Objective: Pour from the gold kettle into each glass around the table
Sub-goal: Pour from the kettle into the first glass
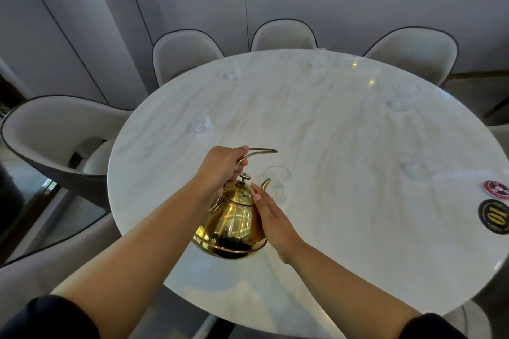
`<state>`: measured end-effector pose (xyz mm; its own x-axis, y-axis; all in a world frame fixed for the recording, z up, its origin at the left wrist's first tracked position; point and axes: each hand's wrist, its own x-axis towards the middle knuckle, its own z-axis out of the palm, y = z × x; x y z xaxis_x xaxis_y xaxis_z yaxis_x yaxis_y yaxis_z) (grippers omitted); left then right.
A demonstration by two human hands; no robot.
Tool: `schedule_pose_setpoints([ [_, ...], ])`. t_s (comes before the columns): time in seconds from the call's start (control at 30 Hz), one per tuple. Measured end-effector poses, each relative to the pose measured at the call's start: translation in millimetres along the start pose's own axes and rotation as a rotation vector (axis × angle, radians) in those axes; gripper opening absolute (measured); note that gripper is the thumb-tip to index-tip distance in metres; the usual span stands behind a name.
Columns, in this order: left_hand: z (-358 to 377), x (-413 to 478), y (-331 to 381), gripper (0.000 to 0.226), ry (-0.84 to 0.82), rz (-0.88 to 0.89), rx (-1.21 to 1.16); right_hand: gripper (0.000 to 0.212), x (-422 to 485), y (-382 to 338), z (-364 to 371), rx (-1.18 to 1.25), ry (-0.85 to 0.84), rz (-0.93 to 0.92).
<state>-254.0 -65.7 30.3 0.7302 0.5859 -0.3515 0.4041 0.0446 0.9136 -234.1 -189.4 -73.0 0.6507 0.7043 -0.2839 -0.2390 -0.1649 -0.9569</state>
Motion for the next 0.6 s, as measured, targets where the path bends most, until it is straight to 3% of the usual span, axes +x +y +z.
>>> schedule_pose_setpoints([
  [0.6,3.2,-4.9,5.5,0.037,0.012,-0.023,0.057,0.036,-2.0,2.1,-0.9,-0.016,-0.018,0.007],
])
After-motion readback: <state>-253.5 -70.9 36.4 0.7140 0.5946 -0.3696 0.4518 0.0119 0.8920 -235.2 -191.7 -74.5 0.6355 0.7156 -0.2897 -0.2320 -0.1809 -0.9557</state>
